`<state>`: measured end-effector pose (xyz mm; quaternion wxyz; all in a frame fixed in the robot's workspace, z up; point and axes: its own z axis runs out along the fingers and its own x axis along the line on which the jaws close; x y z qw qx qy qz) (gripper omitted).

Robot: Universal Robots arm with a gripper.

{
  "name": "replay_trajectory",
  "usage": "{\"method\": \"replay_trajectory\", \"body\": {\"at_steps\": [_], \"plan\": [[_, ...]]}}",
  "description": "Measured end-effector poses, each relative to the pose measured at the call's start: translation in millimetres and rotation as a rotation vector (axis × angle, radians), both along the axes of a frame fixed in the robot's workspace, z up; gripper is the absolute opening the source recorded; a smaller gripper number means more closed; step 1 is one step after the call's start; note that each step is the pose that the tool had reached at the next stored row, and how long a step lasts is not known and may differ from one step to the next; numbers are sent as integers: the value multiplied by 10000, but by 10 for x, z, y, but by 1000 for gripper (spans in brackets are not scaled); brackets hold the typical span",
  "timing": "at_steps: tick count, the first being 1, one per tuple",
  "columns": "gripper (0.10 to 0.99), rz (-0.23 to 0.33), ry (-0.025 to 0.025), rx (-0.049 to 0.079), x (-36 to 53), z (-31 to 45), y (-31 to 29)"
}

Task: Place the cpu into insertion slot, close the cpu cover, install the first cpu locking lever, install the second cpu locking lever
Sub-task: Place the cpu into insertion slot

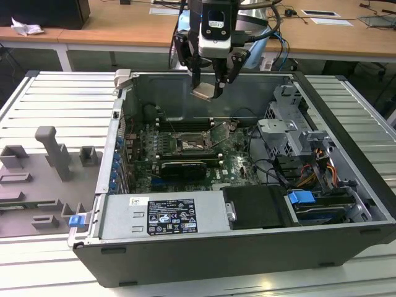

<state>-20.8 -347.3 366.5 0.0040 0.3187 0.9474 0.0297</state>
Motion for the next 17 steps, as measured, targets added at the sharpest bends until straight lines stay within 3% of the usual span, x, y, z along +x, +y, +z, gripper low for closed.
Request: {"method": "replay_trajectory", "body": {"at_steps": [7, 17], "plan": [[529, -416, 0, -8, 0, -14, 0], [529, -481, 0, -9, 0, -34, 0]]}}
